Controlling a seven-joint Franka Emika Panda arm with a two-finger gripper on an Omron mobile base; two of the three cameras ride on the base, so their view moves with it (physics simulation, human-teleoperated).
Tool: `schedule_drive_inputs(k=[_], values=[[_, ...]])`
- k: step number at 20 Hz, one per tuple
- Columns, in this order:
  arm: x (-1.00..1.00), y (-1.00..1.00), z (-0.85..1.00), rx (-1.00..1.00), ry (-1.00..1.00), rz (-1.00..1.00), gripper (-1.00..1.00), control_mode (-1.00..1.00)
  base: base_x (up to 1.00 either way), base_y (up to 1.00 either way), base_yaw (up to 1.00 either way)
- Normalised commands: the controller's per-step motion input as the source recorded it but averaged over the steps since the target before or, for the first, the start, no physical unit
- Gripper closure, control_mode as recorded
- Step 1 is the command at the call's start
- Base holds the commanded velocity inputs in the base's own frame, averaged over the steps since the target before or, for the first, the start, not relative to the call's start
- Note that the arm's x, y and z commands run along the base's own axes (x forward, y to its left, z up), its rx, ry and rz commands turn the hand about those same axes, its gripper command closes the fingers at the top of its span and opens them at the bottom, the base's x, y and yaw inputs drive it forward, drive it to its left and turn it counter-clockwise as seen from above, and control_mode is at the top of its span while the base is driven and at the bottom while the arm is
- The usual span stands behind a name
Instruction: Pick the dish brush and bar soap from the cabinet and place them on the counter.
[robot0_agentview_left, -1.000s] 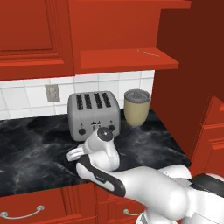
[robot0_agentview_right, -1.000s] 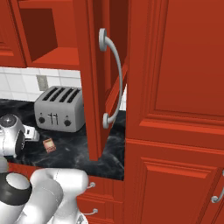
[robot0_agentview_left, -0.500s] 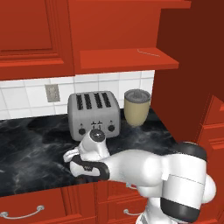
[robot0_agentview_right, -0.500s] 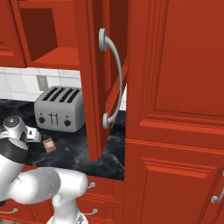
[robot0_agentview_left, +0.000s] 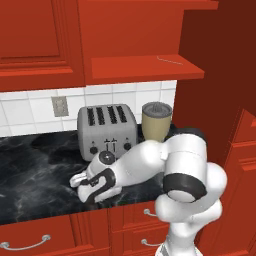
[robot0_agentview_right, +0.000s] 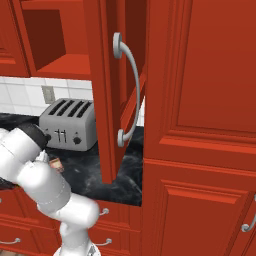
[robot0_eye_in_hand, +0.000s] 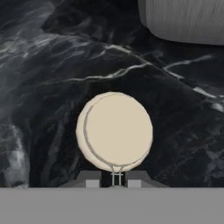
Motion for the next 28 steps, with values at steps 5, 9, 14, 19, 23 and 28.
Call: schedule_drive_inputs(k=[5,9,14,19,23,28], values=[[0.31,0.21,-0.42,0.00,0.01,0.00,1.00,-1.00,0.00,0.00,0.00],[0.32,0.27,-0.49,0.00,0.01,0.00,1.00,-1.00,0.00,0.00,0.00],[0.13,0.24,-0.34,0.00,0.01,0.00,-1.00,-1.00,0.00,0.00,0.00],[-0.31,0.08,0.07,0.00,-0.04,-0.02,-1.00,-1.00,0.00,0.00,0.00],[-0.46,0.12,0.03,0.00,-0.04,-0.05,-1.00,-1.00,0.00,0.00,0.00],[-0.47,0.03,0.13,0.00,-0.01,-0.07,-1.00,-1.00,0.00,0.00,0.00]])
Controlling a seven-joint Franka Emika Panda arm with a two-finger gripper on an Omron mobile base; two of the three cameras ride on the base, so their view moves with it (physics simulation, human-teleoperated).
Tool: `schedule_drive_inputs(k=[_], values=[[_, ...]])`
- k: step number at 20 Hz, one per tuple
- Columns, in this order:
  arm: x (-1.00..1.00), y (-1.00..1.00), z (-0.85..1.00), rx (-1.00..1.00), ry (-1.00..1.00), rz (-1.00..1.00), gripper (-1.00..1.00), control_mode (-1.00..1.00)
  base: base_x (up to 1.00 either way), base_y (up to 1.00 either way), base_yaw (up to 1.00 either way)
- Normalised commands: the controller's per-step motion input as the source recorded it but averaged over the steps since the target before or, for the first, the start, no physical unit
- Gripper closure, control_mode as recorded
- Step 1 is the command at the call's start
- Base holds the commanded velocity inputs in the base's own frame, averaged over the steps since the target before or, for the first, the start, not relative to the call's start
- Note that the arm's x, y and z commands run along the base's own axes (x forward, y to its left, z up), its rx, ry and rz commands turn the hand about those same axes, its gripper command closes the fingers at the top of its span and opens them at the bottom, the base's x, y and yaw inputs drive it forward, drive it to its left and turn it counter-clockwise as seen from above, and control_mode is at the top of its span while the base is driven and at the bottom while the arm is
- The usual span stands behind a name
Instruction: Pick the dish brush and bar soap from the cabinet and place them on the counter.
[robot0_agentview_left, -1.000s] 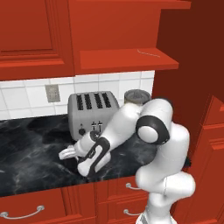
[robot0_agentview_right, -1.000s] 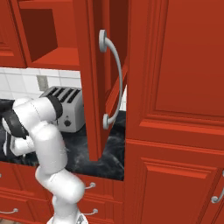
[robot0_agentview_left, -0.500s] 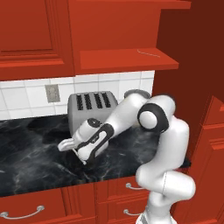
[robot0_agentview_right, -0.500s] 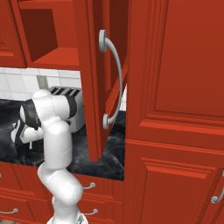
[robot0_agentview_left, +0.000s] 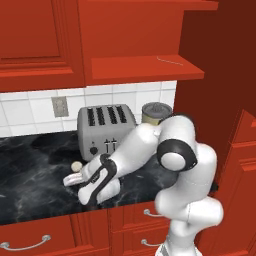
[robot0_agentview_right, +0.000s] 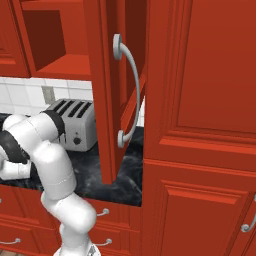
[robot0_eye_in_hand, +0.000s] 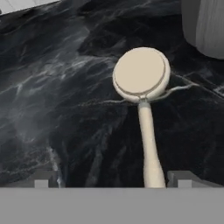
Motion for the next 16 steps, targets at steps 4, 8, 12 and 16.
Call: schedule_drive_inputs(k=[4,8,12,16], values=[[-0.40,0.00,0.35,0.00,0.00,-0.07,-1.00,-1.00,0.00,0.00,0.00],[-0.37,0.00,0.42,0.00,0.00,-0.07,-1.00,-1.00,0.00,0.00,0.00],[-0.37,0.00,0.49,0.00,0.01,-0.07,-1.00,-1.00,0.00,0.00,0.00],[-0.35,0.00,0.51,0.00,0.03,-0.08,-1.00,-1.00,0.00,0.00,0.00]])
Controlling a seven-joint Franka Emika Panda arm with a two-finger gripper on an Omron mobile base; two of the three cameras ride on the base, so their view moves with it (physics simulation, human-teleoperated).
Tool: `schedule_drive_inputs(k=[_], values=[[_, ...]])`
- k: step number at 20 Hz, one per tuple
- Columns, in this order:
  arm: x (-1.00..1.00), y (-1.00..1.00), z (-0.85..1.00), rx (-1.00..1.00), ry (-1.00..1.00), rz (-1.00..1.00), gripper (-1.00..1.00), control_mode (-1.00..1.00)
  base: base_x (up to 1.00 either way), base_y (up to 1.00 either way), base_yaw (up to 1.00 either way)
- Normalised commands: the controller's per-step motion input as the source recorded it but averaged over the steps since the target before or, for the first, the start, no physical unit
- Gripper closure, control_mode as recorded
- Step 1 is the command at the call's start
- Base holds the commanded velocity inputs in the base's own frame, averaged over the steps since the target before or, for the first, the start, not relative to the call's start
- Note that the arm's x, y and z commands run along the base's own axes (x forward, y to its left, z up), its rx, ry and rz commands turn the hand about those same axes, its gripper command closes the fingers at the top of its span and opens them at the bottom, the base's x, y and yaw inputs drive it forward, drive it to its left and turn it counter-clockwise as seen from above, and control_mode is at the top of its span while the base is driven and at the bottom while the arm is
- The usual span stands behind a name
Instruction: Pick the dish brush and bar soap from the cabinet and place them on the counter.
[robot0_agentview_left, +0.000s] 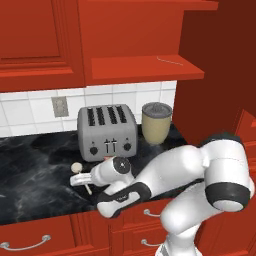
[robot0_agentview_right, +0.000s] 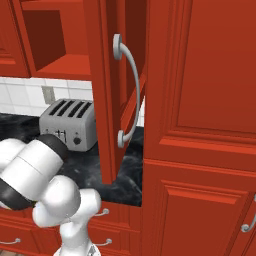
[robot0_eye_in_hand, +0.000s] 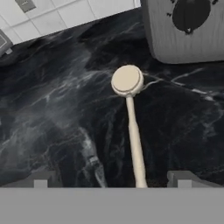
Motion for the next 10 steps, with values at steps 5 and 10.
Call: schedule_drive_inputs(k=[5,10], values=[[-0.36,-0.07,0.46,0.00,0.04,-0.10,-1.00,-1.00,0.00,0.00,0.00],[-0.43,-0.06,0.47,0.00,0.01,-0.08,-1.00,-1.00,0.00,0.00,0.00]])
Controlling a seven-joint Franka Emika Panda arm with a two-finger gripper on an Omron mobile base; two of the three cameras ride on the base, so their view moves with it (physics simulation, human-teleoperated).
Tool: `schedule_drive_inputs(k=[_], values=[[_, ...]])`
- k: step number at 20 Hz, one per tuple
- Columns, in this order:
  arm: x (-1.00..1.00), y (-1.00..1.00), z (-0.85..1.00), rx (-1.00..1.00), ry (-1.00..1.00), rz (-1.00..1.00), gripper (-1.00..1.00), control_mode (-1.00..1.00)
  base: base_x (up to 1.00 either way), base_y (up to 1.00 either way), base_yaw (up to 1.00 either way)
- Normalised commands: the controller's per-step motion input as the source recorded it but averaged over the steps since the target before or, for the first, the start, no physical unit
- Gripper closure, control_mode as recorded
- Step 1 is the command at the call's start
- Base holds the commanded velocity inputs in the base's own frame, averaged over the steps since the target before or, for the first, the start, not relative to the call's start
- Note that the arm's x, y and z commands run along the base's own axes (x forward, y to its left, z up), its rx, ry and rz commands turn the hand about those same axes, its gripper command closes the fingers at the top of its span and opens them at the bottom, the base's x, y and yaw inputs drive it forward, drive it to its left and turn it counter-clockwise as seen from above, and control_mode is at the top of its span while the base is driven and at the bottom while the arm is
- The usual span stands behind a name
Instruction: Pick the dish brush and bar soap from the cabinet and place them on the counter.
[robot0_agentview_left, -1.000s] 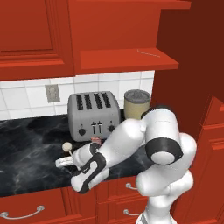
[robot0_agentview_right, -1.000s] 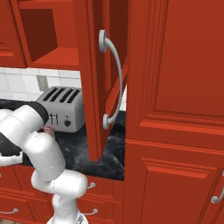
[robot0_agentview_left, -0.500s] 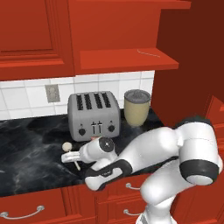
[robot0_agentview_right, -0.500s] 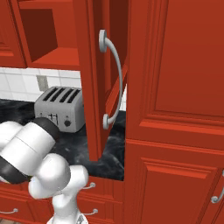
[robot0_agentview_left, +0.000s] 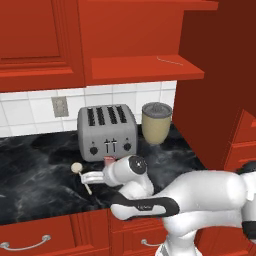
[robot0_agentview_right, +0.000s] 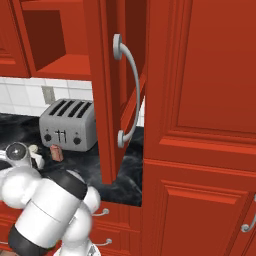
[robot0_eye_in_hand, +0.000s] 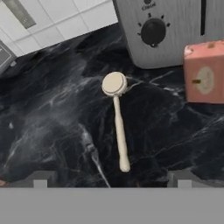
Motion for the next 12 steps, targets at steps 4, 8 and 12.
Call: schedule_drive_inputs(k=[4,8,12], values=[[-0.40,-0.01,0.50,0.00,0.00,-0.07,-1.00,-1.00,0.00,0.00,0.00],[-0.34,0.00,0.57,0.00,0.00,-0.07,-1.00,-1.00,0.00,0.00,0.00],[-0.28,0.00,0.63,0.00,0.00,-0.07,-1.00,-1.00,0.00,0.00,0.00]])
